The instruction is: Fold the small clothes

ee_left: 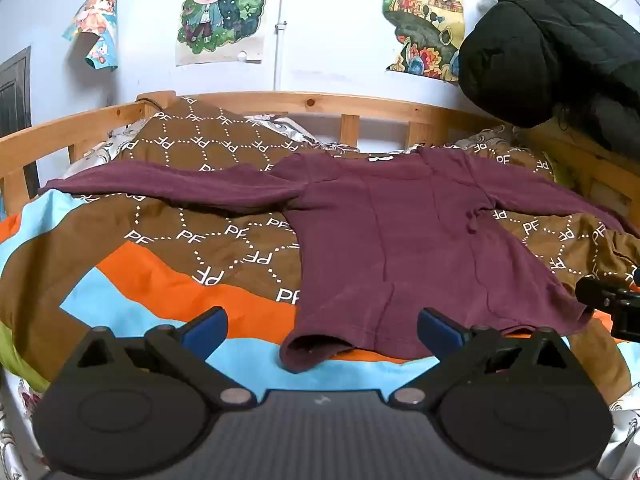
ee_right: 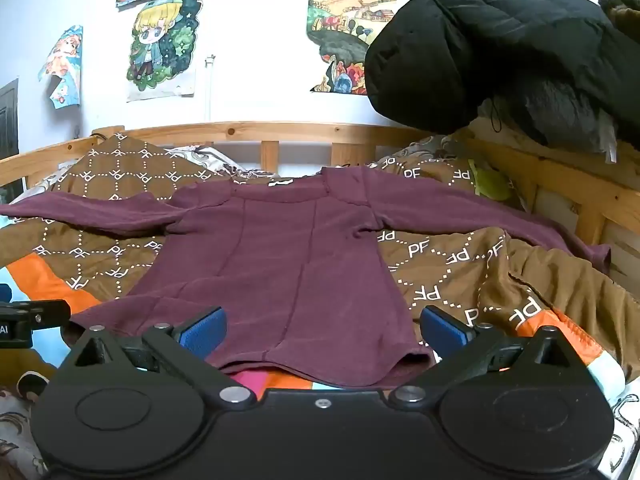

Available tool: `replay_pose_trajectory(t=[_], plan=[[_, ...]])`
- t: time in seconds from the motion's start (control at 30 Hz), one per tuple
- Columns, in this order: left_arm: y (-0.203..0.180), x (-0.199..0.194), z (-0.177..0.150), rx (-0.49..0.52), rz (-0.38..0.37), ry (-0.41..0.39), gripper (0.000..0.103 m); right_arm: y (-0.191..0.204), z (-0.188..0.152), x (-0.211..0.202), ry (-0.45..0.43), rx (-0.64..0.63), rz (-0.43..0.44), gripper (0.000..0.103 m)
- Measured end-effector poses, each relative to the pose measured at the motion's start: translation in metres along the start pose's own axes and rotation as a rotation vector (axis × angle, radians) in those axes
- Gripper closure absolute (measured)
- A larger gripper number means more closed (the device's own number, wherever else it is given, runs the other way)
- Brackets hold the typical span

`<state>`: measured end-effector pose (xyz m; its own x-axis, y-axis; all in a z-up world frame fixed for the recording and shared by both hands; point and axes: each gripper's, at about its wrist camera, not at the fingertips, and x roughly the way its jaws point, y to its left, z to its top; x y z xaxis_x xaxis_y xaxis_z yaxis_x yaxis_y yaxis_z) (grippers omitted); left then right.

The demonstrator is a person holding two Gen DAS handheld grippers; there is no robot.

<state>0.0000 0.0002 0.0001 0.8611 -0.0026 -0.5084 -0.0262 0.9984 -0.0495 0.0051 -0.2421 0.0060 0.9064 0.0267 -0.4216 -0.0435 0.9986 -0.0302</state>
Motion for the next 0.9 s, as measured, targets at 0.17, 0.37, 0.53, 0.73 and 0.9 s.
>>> replay_pose_trajectory(t=[0.17, 0.37, 0.53, 0.73, 0.9], plan=[[0.0019, 0.0005, 0.0002, -0.001, 0.000, 0.003, 0.001, 0.0006, 0.0008, 0.0006, 0.006, -0.002, -0.001, 0.000], [-0.0033, -0.0025, 0.0007, -0.005, 0.009, 0.007, 0.001, 0.0000, 0.0024, 0.0007, 0.008, -0.002, -0.006, 0.001], [0.0008, 0.0023, -0.0005, -0.004, 0.001, 0.010, 0.001, 0.0000, 0.0012, 0.0014, 0.016, 0.004, -0.012, 0.000], [0.0004, 0.0017, -0.0013, -0.001, 0.005, 0.005, 0.001, -0.0007, 0.0007, 0.0022, 0.019, 0.010, -0.018, 0.000], [0.0005, 0.0015, -0.0007, -0.001, 0.005, 0.006, 0.001, -0.0016, 0.0005, 0.0024, 0.021, 0.012, -0.018, 0.000]])
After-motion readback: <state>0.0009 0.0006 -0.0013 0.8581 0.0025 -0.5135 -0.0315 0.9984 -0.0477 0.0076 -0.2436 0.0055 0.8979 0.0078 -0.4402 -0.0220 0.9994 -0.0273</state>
